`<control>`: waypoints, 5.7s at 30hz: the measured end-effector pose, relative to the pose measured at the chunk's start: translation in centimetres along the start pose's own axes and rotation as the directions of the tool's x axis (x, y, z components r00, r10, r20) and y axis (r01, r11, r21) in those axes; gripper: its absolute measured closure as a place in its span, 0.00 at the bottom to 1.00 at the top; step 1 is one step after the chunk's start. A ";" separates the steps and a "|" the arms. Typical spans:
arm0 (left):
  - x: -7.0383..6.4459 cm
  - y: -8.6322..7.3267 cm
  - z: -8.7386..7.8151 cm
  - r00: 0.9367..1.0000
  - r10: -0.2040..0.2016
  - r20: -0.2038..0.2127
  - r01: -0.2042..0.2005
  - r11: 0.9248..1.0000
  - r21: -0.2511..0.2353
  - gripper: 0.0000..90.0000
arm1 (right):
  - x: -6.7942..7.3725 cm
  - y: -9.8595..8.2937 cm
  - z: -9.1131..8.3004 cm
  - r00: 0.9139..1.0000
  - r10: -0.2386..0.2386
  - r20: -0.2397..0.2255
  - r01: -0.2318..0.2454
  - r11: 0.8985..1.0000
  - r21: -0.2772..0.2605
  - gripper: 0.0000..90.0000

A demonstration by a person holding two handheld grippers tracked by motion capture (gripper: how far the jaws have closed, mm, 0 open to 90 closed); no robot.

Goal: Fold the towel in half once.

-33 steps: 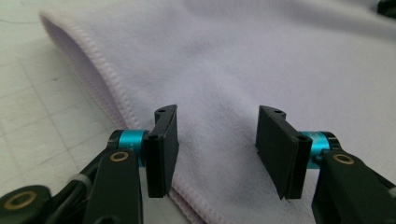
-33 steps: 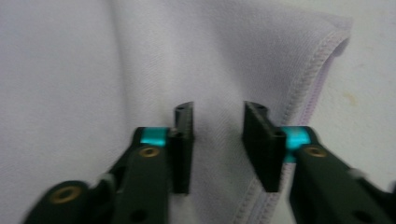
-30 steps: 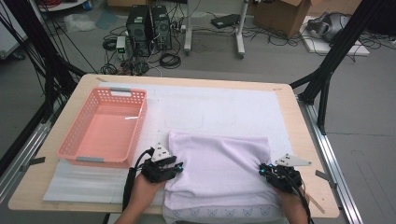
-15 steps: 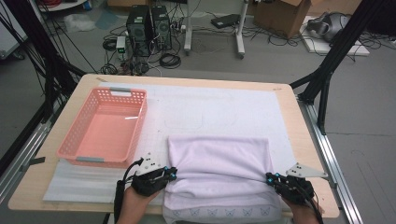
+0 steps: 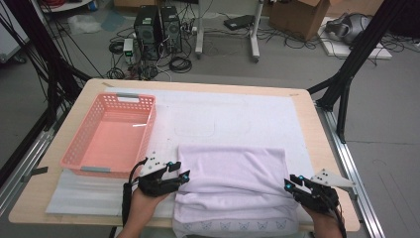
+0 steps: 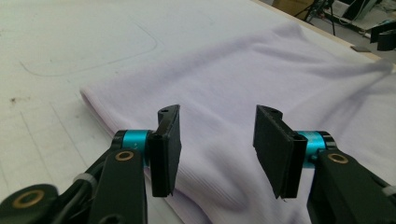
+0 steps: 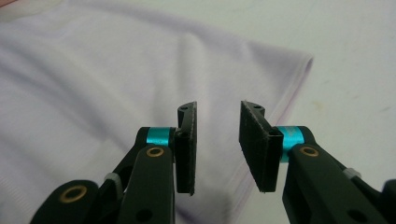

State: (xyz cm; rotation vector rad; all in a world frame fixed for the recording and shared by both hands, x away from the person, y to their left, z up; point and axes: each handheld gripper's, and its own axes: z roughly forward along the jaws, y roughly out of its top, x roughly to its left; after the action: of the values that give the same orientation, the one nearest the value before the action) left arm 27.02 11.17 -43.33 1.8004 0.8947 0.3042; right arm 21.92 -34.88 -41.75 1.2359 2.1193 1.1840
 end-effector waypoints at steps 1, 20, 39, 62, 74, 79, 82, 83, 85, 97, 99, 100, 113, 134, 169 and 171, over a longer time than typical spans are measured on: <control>0.5 0.3 0.5 1.000 -0.022 -0.005 0.022 1.000 0.022 0.59 | -0.4 0.3 0.4 1.000 0.006 0.003 -0.006 1.000 -0.001 0.75; 4.0 1.1 4.6 0.980 -0.070 -0.184 0.090 0.991 0.099 0.64 | -4.5 2.8 9.3 0.991 -0.008 0.130 -0.008 0.993 0.117 0.92; 3.5 1.3 5.7 0.956 0.002 -0.292 0.051 0.984 0.173 0.57 | -5.7 2.8 9.1 0.990 0.070 0.119 -0.086 0.987 0.132 0.65; 4.1 4.5 5.6 0.965 -0.067 -0.255 0.072 0.997 0.012 0.94 | -5.8 3.7 8.4 0.996 0.019 0.093 -0.024 0.999 0.047 0.96; 6.9 6.7 7.1 0.959 -0.078 -0.274 0.082 0.997 0.002 0.94 | -8.0 6.8 10.7 0.992 0.015 0.123 -0.015 1.000 -0.005 0.96; 8.5 7.8 7.9 0.964 -0.056 -0.258 0.045 0.998 -0.048 0.94 | -8.9 8.8 12.3 0.988 0.008 0.153 -0.007 1.000 -0.008 0.96; 9.0 8.4 8.7 0.961 -0.038 -0.272 0.031 0.999 -0.030 0.94 | -9.4 9.5 13.2 0.985 0.020 0.172 -0.019 1.000 -0.011 0.96; 9.2 8.6 8.9 0.962 -0.038 -0.270 0.032 0.999 -0.026 0.94 | -9.6 9.8 13.4 0.984 0.026 0.175 -0.024 1.000 -0.019 0.96; 9.5 9.1 9.2 0.962 -0.043 -0.271 0.035 0.999 -0.034 0.94 | -9.6 10.4 13.7 0.981 0.028 0.192 -0.022 0.999 -0.033 0.96; 11.3 9.2 10.6 0.953 -0.077 -0.292 0.060 0.996 -0.067 0.94 | -10.2 11.7 15.3 0.970 0.052 0.236 -0.040 0.998 -0.057 0.96; 11.5 9.1 10.6 0.954 -0.093 -0.283 0.078 0.995 -0.065 0.93 | -10.1 11.8 15.8 0.970 0.048 0.240 -0.039 0.998 -0.043 0.96; 11.5 9.0 10.7 0.956 -0.099 -0.274 0.087 0.995 -0.057 0.92 | -10.1 11.7 16.0 0.968 0.052 0.244 -0.042 0.998 -0.043 0.95; 8.5 9.4 9.3 0.979 -0.112 -0.171 0.107 0.994 -0.036 0.56 | -9.5 11.8 13.2 0.974 0.103 0.201 -0.092 0.994 -0.065 0.77; 2.7 3.7 4.1 0.996 -0.027 -0.088 0.024 0.999 -0.037 0.69 | -6.1 4.6 6.2 0.987 0.026 0.156 -0.023 1.000 -0.020 0.75; 0.0 -1.3 0.8 0.994 -0.063 -0.089 0.072 0.993 0.095 0.96 | -1.7 0.1 5.2 0.998 -0.032 0.058 0.027 0.995 0.093 0.96; -0.3 -1.4 0.1 0.995 -0.066 -0.070 0.071 0.994 0.078 0.96 | -1.8 0.0 4.6 0.998 -0.019 0.052 0.015 0.996 0.086 0.96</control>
State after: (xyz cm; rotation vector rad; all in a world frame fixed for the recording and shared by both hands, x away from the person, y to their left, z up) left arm 26.29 11.10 -44.55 1.8381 1.0273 0.2903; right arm 26.03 -34.26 -44.40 1.2691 2.1581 1.0514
